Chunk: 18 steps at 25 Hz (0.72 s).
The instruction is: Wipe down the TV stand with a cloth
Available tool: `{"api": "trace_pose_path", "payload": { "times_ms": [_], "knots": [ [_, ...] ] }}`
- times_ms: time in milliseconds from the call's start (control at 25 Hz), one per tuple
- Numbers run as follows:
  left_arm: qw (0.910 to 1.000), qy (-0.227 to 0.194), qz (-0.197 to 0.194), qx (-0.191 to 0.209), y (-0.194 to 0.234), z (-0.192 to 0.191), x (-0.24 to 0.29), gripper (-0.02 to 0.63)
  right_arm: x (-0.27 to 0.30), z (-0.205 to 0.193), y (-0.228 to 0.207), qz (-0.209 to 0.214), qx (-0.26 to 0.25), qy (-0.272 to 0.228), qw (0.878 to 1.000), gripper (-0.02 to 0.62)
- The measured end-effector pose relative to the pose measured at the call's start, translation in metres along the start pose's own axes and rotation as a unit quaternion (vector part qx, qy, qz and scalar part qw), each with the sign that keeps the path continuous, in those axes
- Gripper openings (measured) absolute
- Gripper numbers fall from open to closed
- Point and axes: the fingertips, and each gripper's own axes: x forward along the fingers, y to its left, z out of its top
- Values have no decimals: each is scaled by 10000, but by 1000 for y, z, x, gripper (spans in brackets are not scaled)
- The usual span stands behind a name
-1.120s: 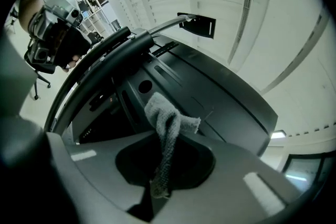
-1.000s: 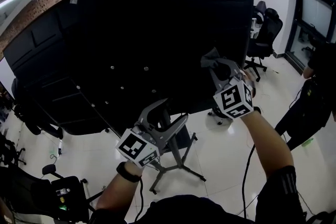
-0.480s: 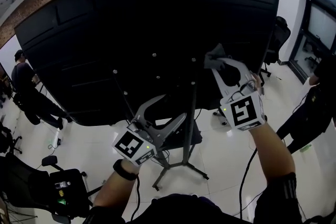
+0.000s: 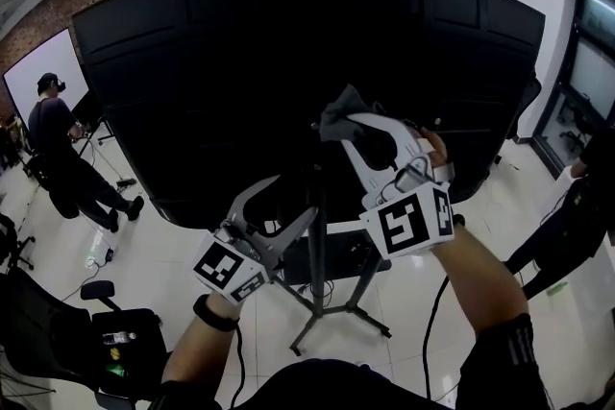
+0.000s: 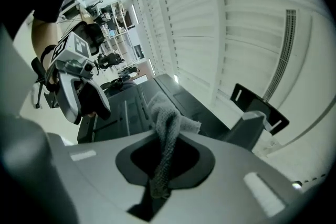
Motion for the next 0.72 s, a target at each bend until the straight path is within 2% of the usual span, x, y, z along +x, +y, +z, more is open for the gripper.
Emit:
{"api": "trace_pose_path", "payload": {
  "times_ms": [160, 320, 520, 720],
  "knots": [
    [9997, 22, 211, 96, 34, 9, -44, 282, 39, 45, 38, 291, -99, -127, 9994, 25],
    [9990, 93, 418, 139, 61, 14, -83, 283, 76, 74, 80, 624, -353, -97, 9974, 25],
    [9981, 130, 596, 85, 87, 12, -117, 282, 127, 82, 120, 895, -984, 87, 9911, 25],
    [9972, 157, 727, 20, 104, 9, -138, 283, 169, 89, 140, 1033, -1371, 336, 9846, 25]
  ]
}}
